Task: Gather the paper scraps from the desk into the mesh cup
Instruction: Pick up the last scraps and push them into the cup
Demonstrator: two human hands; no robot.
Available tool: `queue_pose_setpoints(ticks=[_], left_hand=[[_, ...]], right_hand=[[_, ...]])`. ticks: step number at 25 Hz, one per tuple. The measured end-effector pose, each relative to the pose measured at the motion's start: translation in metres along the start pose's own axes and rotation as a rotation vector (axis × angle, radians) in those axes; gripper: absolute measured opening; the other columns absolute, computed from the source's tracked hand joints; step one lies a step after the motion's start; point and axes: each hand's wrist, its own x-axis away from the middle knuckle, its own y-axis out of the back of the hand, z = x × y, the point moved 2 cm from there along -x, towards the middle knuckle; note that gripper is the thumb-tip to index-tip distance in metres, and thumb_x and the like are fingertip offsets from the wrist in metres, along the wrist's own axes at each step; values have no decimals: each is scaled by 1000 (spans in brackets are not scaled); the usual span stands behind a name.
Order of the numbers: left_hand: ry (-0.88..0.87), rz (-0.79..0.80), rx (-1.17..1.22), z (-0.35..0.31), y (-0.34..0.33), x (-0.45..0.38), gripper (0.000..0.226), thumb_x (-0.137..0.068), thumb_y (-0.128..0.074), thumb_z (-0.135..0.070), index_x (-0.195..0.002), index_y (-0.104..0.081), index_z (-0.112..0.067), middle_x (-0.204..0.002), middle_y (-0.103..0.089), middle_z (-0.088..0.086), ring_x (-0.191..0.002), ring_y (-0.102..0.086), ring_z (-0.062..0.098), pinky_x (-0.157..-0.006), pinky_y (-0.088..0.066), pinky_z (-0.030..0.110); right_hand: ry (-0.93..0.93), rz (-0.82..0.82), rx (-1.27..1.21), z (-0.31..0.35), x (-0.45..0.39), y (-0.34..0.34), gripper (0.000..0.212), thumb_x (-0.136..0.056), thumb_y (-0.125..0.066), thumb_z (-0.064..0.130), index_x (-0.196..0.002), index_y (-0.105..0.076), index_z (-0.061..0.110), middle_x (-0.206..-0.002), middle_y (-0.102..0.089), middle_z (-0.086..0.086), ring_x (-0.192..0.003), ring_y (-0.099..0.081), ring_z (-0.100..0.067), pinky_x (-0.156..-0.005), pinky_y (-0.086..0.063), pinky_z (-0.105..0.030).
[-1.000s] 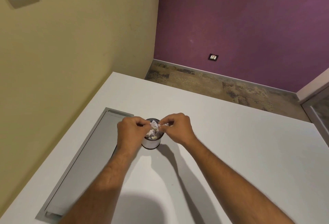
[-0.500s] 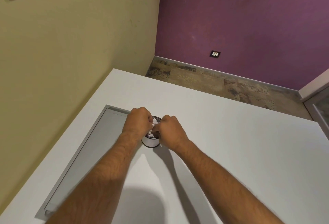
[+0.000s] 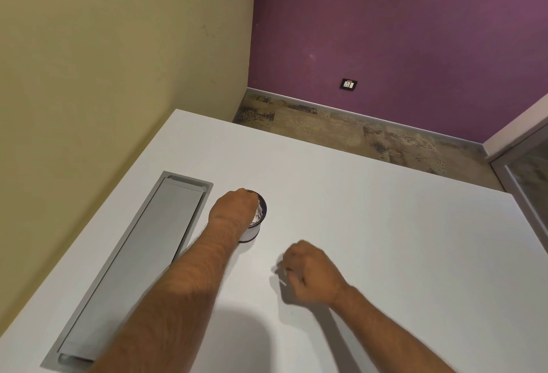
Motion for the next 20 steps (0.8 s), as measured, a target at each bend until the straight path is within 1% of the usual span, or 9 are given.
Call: queue_pose_setpoints(ticks=[3,6,8,9,11,13,15,18,20], left_hand=[[7,32,-21,-1,-3,-4,32,-89,-59,-10,-122,-58,-7,-122,-61,14,-110,-61,33,-87,-51,38],[21,59,-15,-3,-2,-5,32,-90,-57,-10,-122,-60,-8,-124,-62,14,-112,-61,32,-87,-51,38],[35,74,-4,-3,-1,-3,32,-90,-56,-10,-123,-59,-9,-125,-60,15,-114,-59,32,-88,-50,39],[39,82,0,-3,-1,-2,34,-91,-56,-10,-124,-58,-9,-127,-58,15,-115,-58,33,-89,-50,39],[36,111,-3,-3,-1,-1,37,-91,-55,-12,-129,-55,-12,-131,-55,14,-120,-54,33,-92,-48,39],[5,142,-30,-4,0,-1,38,-93,-52,-16,-132,-53,-14,-136,-52,9,-126,-49,31,-96,-46,41],[-16,138,-39,-4,5,0,35,-95,-52,-19,-129,-53,-11,-136,-52,7,-126,-48,31,-97,-46,42],[-41,53,-122,-1,16,2,28,-90,-58,-12,-118,-59,-8,-123,-61,11,-113,-58,31,-87,-50,38],[-53,11,-157,2,22,6,27,-86,-59,-7,-113,-62,-8,-115,-64,12,-106,-62,31,-78,-50,37]], right_hand=[[33,200,107,-9,28,-22,28,-73,-52,9,-89,-74,15,-84,-68,-2,-77,-56,-25,-70,-51,-32],[102,224,145,-10,39,-33,19,-68,-46,6,-73,-62,15,-68,-47,2,-64,-37,-26,-59,-46,-35],[153,234,142,-7,42,-35,12,-62,-43,6,-64,-45,17,-68,-30,5,-61,-26,-25,-55,-43,-35],[174,236,143,-7,43,-35,14,-60,-42,6,-63,-39,19,-70,-25,5,-61,-25,-26,-54,-42,-35],[190,226,149,-10,49,-35,18,-58,-43,6,-64,-35,20,-73,-22,6,-60,-24,-25,-53,-41,-33],[181,205,152,-14,57,-36,15,-60,-46,6,-64,-40,19,-74,-23,7,-61,-27,-24,-55,-42,-33],[161,199,151,-20,65,-36,11,-64,-51,10,-66,-46,19,-73,-32,6,-62,-32,-22,-58,-43,-32],[103,190,134,-29,71,-38,9,-77,-61,15,-73,-65,22,-75,-52,7,-68,-47,-19,-62,-49,-31],[44,177,101,-32,73,-39,10,-79,-67,17,-77,-73,24,-75,-61,9,-72,-57,-18,-63,-53,-31]])
